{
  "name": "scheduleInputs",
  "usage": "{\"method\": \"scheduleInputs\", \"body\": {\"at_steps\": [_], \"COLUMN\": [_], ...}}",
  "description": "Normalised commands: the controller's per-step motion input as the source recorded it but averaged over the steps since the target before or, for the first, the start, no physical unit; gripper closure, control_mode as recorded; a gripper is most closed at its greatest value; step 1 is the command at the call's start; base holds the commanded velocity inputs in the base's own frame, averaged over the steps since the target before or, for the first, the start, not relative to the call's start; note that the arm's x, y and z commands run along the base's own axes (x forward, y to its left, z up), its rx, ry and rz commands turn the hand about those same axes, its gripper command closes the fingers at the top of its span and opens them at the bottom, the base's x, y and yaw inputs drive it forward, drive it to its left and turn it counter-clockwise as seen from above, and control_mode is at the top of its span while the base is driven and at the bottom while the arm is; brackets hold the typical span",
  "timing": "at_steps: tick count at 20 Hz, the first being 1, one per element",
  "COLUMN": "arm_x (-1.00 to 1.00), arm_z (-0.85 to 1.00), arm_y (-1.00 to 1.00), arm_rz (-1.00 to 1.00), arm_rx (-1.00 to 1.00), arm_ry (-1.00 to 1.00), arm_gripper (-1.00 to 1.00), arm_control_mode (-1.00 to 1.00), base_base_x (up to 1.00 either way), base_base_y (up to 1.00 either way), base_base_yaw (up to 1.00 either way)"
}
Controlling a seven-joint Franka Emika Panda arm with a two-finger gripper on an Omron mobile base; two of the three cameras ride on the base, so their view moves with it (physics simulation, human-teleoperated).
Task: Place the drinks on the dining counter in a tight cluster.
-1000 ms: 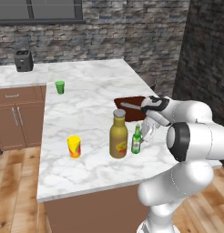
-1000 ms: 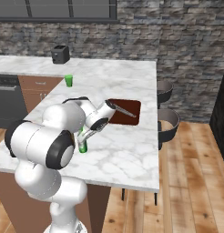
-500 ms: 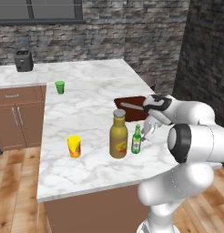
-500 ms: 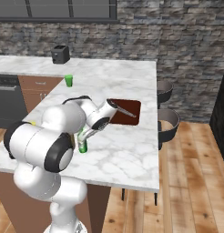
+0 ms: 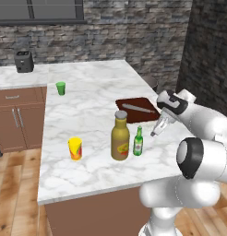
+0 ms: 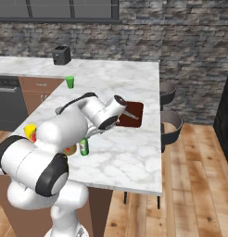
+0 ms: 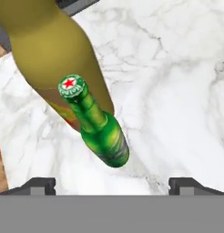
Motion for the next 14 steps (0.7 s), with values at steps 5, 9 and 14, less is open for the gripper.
{"method": "scheduleInputs", "body": {"at_steps": [5, 9, 14], "arm_x": [-0.36, -0.46, -0.73], "arm_z": [0.59, 0.61, 0.64], "arm_y": [-0.01, -0.01, 0.00], "arm_rz": [-0.37, -0.32, -0.27], "arm_rx": [-0.04, -0.07, -0.05], "arm_ry": [0.15, 0.13, 0.06], "arm_gripper": [-1.00, -1.00, -1.00], "arm_control_mode": [-1.00, -1.00, -1.00], "base_base_x": [0.00, 0.00, 0.00], "base_base_y": [0.00, 0.00, 0.00], "base_base_yaw": [0.00, 0.00, 0.00]}}
